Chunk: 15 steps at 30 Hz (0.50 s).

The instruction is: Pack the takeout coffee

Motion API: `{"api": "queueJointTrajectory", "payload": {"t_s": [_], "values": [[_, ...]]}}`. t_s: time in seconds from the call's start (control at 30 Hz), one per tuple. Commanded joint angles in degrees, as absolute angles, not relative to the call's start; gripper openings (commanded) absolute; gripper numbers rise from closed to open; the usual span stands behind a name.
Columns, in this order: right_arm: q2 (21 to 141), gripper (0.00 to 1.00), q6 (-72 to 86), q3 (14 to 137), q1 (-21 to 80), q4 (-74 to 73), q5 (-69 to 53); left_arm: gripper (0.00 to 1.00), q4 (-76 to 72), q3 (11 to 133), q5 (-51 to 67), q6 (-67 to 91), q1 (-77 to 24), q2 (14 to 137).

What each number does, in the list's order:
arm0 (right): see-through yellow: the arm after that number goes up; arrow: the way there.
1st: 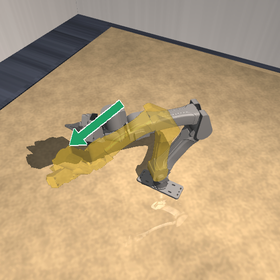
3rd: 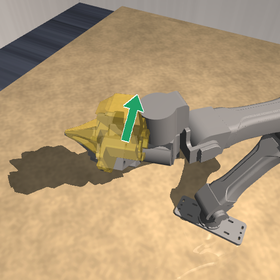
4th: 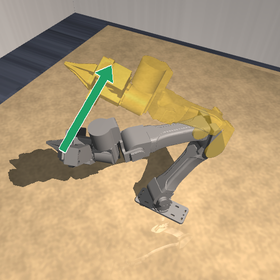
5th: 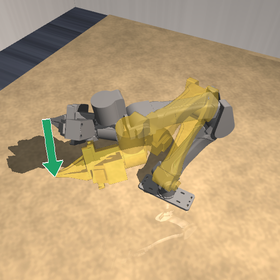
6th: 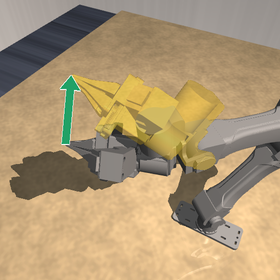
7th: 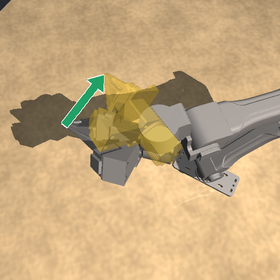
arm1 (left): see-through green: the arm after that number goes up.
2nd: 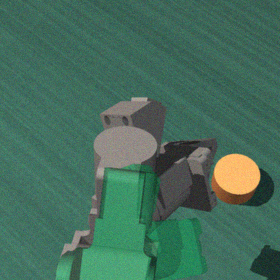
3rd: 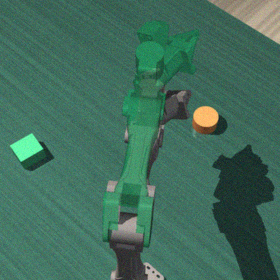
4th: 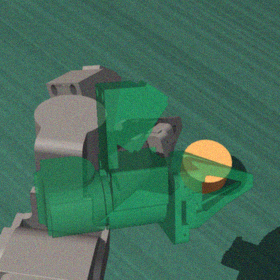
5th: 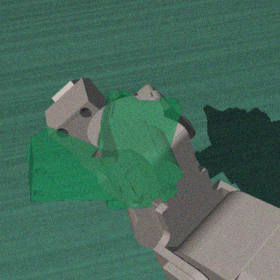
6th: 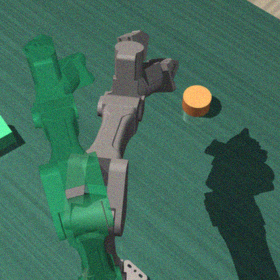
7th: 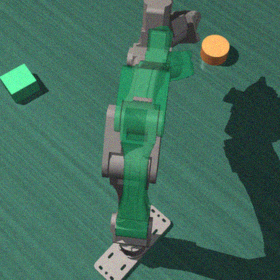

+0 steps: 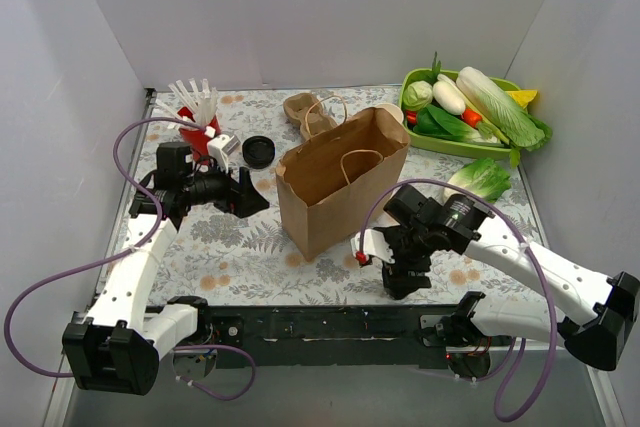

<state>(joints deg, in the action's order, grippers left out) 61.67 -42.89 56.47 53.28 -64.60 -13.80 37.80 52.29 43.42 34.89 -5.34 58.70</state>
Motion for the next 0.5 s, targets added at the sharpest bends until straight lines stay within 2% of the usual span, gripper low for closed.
{"api": "queueJointTrajectory", "payload": {"t_s": [0.0, 0.3, 0.47], "values": [[59.6, 0.01, -46.1, 64.1, 53.5, -70.9, -15.3, 0.79, 37.4, 58.1, 49.7, 33.8, -4.9, 57.7], [55.7, 0.01, -43.9, 77.5, 53.4, -74.9, -17.0, 0.79, 30.4, 80.2, 58.8, 41.6, -5.3, 66.0], [56.9, 0.01, -41.7, 90.1, 52.1, -75.0, -13.8, 0.79, 28.3, 85.0, 59.6, 44.9, -7.0, 72.8]]}}
